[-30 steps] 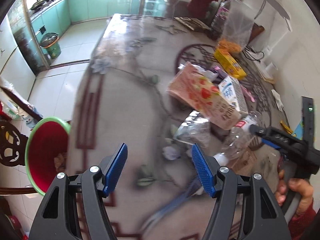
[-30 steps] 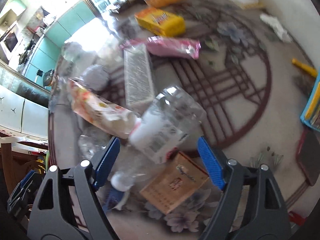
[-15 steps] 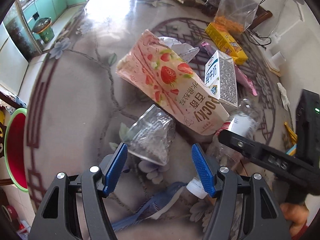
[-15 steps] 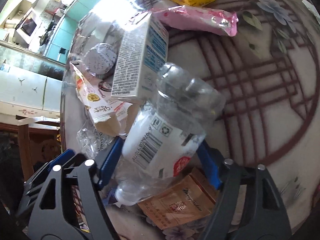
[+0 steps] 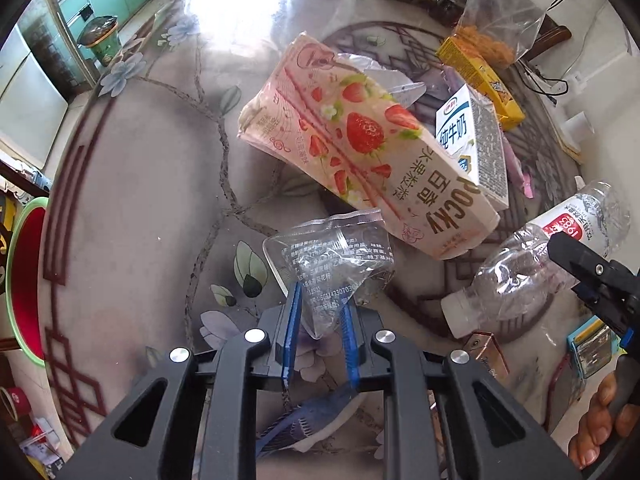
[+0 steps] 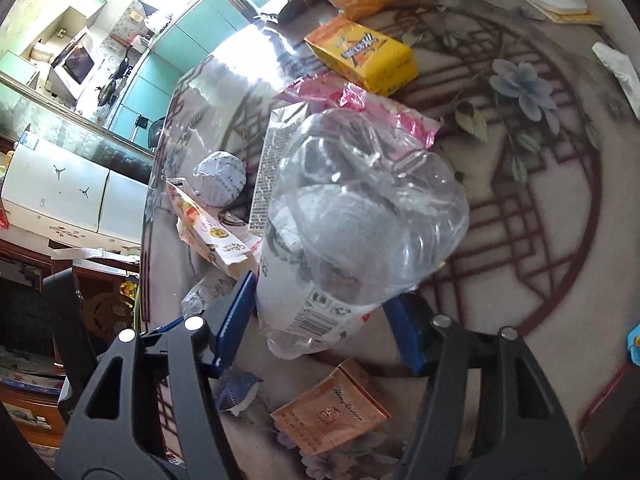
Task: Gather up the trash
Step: 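Grasp the clear plastic wrapper on the table with the left tool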
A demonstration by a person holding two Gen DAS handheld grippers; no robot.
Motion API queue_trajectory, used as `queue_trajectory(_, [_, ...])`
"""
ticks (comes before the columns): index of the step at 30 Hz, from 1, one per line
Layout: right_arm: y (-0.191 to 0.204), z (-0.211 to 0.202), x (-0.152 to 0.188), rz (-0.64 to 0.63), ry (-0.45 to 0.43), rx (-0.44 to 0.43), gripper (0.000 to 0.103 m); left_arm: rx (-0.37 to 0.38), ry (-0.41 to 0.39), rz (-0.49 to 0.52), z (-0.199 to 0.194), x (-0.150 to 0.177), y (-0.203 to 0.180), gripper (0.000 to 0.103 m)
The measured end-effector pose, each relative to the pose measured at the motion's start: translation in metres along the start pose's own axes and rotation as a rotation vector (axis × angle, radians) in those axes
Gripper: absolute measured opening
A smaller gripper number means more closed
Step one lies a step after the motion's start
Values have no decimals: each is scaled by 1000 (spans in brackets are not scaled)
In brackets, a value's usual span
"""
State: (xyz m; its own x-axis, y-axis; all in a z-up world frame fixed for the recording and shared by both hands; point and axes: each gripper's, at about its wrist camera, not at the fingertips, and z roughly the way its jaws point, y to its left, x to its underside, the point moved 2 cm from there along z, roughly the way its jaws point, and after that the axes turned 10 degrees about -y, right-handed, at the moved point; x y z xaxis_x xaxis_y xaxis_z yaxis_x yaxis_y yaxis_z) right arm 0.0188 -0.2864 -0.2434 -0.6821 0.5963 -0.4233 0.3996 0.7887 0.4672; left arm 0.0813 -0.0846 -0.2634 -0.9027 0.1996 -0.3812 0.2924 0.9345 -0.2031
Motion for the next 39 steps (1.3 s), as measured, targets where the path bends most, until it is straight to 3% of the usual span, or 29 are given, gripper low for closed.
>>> queue_trajectory(14, [31,-23,-5,-117,-55,-1,61,-11,-152,44,-63,-4,3,13])
queue_trajectory(30, [57,-32,1,-178,-89,-2,61,-14,-164,18,-76,5,27,13])
queue_trajectory(31, [58,-32,2,-178,-89,-4,61,-9,-151,17,-71,5,27,22])
queue_trajectory(32, [58,-32,2,-178,-89,-5,61,-8,-140,11,-66,5,28,45])
queue_trajectory(33, [58,-31,2,-178,-89,-6,61,-2,-132,-5,-60,5,29,61])
queue_trajectory(37, [56,-32,5,-183,-94,5,61,34,-82,-87,-28,6,35,66])
queue_trajectory(39, [55,-33,7,-179,-94,6,61,32,-2,-125,-4,10,37,64])
